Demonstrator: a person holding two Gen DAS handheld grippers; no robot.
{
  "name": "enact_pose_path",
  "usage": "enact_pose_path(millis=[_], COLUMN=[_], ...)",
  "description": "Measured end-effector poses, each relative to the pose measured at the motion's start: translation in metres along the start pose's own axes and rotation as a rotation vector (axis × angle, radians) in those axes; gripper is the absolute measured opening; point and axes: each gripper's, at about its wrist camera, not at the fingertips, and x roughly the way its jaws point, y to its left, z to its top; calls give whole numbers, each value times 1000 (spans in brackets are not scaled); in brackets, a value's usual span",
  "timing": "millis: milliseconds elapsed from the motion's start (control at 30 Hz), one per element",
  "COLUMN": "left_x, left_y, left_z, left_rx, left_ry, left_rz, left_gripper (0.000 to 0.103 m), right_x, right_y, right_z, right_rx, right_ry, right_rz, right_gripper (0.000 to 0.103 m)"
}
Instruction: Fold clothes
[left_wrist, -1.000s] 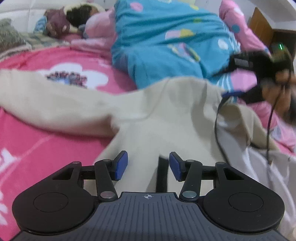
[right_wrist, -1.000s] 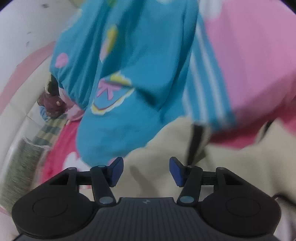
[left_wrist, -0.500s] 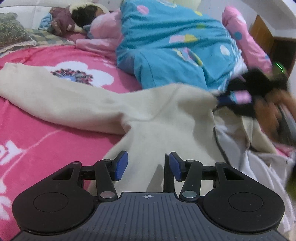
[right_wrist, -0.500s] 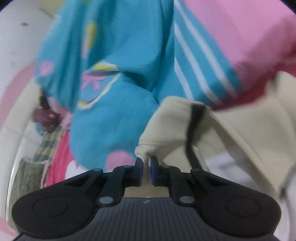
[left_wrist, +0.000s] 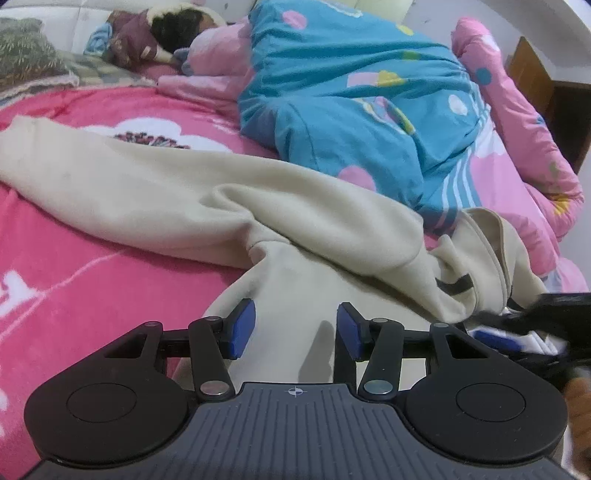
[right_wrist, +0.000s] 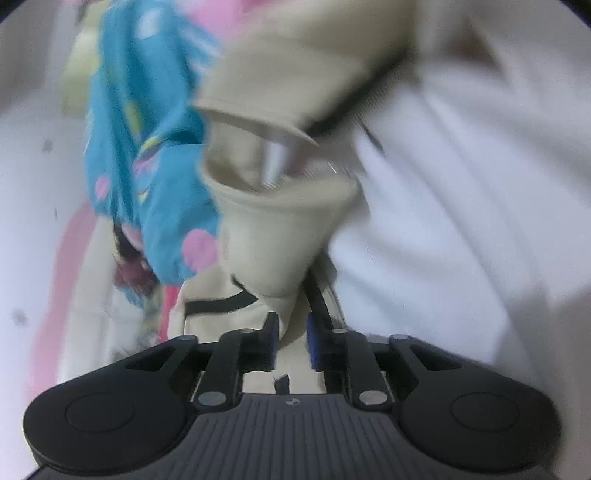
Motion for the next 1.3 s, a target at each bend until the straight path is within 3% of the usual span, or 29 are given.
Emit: enact_pose_path(millis=[67,133,200,333,400,467,500,667,933,1100,1233,1267,1300], left_x=[-1,-1,-1,-1,0,0,-1,0,1,1,2,2,2], left_y=[0,-1,-1,-2,-2,-1,-1,0,1,1,2,2,2], left_z=[-1,-2,-2,-3,-3,-3,-3,-3,-4,-4,-4,-3,-3], left_rx=[3,5,8,10,10,7,6,-4,-5,-2,-3,-4,-4], left_ry=[0,-2,-3,-4,-4,-4,-4,-1,-4,-3,0,1,1], left_rz=[3,5,6,8,9,11,13,25,43,45,44,44,44], left_gripper=[49,49,49,49,49,49,49,49,49,49,49,49,49], right_x=[-16,-26,-24,18,46,58,59,46,83,121,138,137,133], right_y=[32,63,87,100,96,86,87,114,103,95,99,101,104], right_z=[5,16,30,57,65,69,74,109,172,176,181,181,181], right_rx=[-199,-371,-488,-587,-579,-557,-548,-524,-336,-372,-398,-405,-411], right_ry=[-39,-90,-131,-44,39,88,80,-124,-286,-288,-196,-176,-163], right_rz=[-34,-61,-90,-205,-236,-230,-204,-22,85,4,-93,-105,-106], right_gripper=[25,40,47,57,53,18,5,4,5,5,7,9,24])
